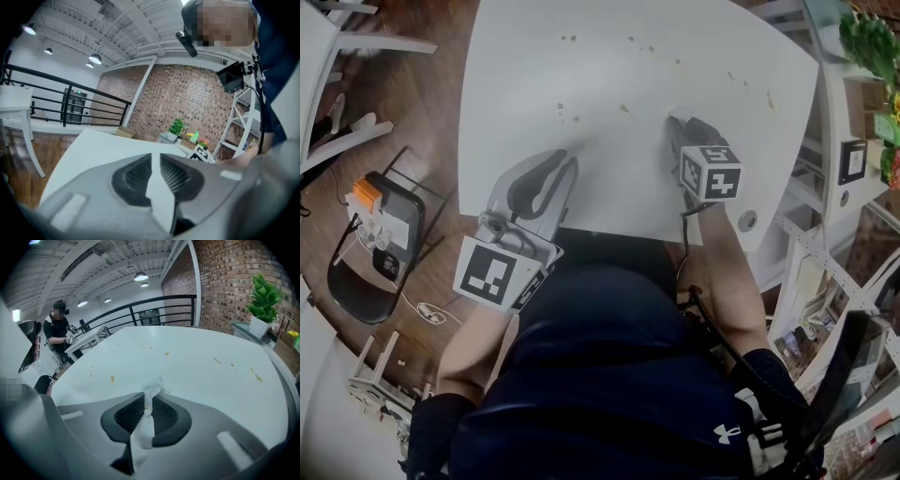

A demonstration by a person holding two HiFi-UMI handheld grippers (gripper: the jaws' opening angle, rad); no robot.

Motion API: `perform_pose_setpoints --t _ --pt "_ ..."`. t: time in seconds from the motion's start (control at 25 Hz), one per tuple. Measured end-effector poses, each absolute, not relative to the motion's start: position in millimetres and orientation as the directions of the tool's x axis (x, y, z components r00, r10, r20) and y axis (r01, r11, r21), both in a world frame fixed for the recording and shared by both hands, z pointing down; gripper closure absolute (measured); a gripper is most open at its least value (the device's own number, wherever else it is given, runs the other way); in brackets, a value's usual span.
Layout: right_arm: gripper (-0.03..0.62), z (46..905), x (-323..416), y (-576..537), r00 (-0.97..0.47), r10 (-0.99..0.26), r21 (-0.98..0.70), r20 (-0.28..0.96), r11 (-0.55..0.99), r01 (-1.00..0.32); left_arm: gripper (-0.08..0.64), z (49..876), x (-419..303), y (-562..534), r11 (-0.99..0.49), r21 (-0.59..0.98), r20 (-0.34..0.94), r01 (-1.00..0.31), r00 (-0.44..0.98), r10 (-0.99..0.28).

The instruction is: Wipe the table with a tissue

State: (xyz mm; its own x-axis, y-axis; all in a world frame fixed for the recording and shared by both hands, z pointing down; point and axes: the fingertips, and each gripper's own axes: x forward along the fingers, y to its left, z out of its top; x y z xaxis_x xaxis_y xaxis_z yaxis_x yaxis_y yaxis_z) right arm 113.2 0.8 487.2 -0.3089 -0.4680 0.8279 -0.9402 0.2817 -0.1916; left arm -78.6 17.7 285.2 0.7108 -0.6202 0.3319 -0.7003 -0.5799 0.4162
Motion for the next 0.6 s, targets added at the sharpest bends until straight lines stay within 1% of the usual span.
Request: perform_pose_setpoints --t 0.6 --pt "0.549 488 40 1 -0.363 -0.435 -0.196 0.824 0.382 -0.903 0.508 293 -133 15 -0.532 0.426 0.339 -0.732 0.674 -0.657"
